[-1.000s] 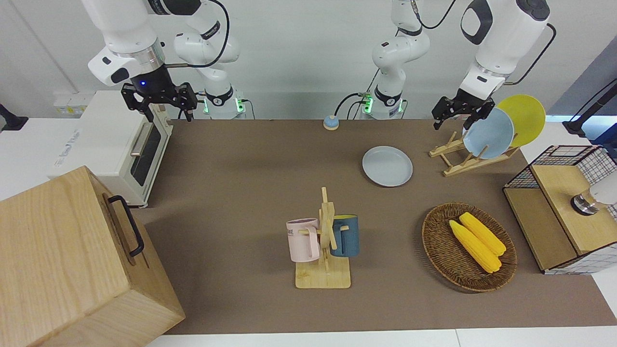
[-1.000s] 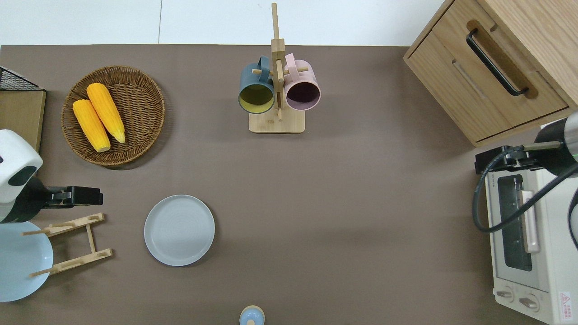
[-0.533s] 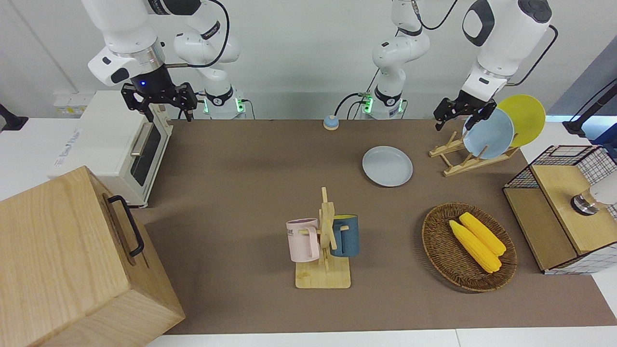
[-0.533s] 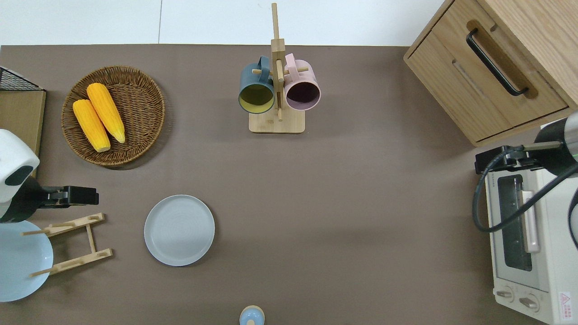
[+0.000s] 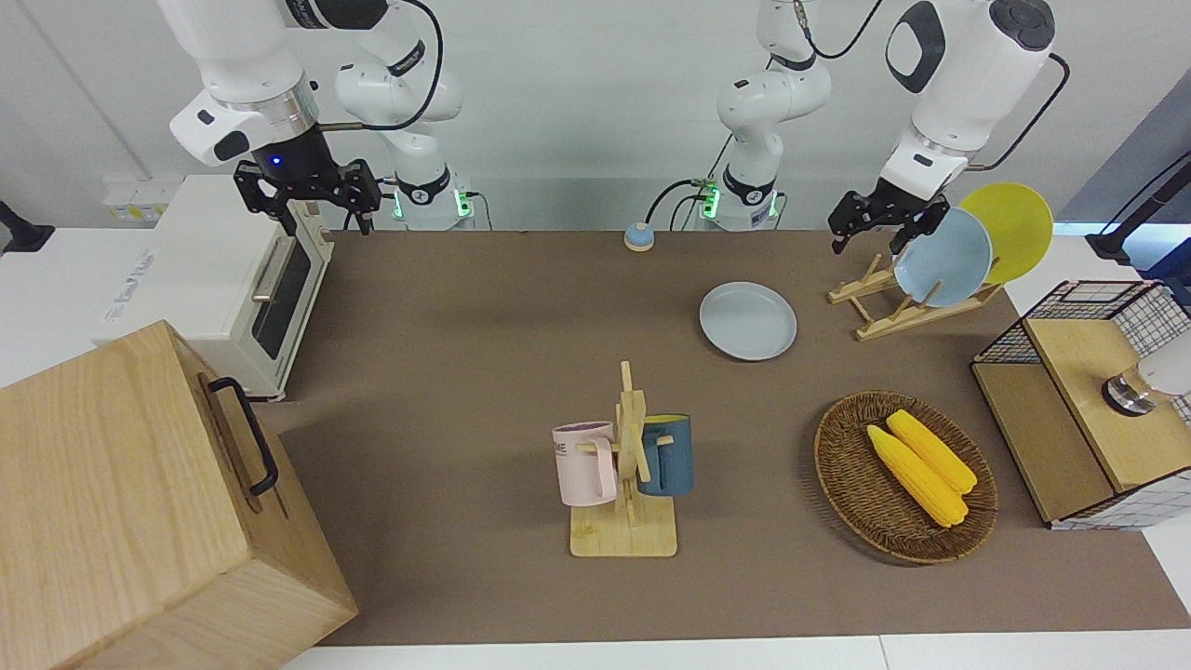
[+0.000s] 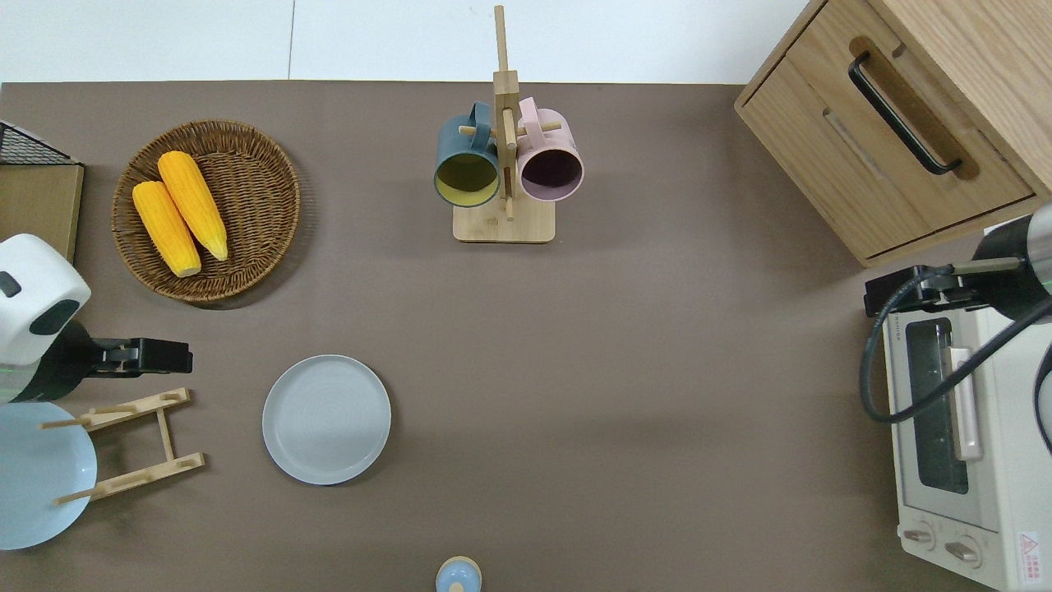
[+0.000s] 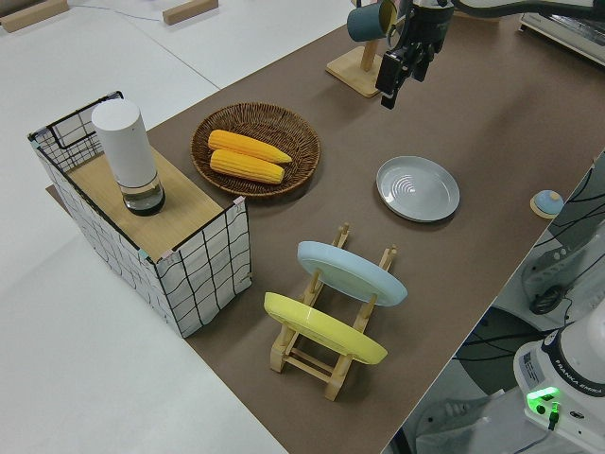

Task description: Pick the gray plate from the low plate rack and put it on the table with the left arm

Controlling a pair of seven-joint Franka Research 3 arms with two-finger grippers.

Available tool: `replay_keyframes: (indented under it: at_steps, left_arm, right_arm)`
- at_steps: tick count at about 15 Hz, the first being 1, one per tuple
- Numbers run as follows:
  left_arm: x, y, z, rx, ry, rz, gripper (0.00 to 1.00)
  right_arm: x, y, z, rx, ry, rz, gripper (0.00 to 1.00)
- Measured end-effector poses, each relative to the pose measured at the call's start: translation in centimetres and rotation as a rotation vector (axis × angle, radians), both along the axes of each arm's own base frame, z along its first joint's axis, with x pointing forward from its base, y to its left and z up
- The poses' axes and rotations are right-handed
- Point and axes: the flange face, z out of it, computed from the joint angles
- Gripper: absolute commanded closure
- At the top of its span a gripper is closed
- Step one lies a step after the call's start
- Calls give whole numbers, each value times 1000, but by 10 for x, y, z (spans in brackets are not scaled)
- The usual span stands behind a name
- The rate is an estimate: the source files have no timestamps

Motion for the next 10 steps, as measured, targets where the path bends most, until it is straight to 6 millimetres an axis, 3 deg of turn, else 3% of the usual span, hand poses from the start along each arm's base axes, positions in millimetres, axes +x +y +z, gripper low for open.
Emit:
replay_keyframes:
  at_steps: [10]
  left_arm:
    - [0,-1,-1,58,1,-26,5]
  right_arm:
    - [0,0,0,0,0,0,17]
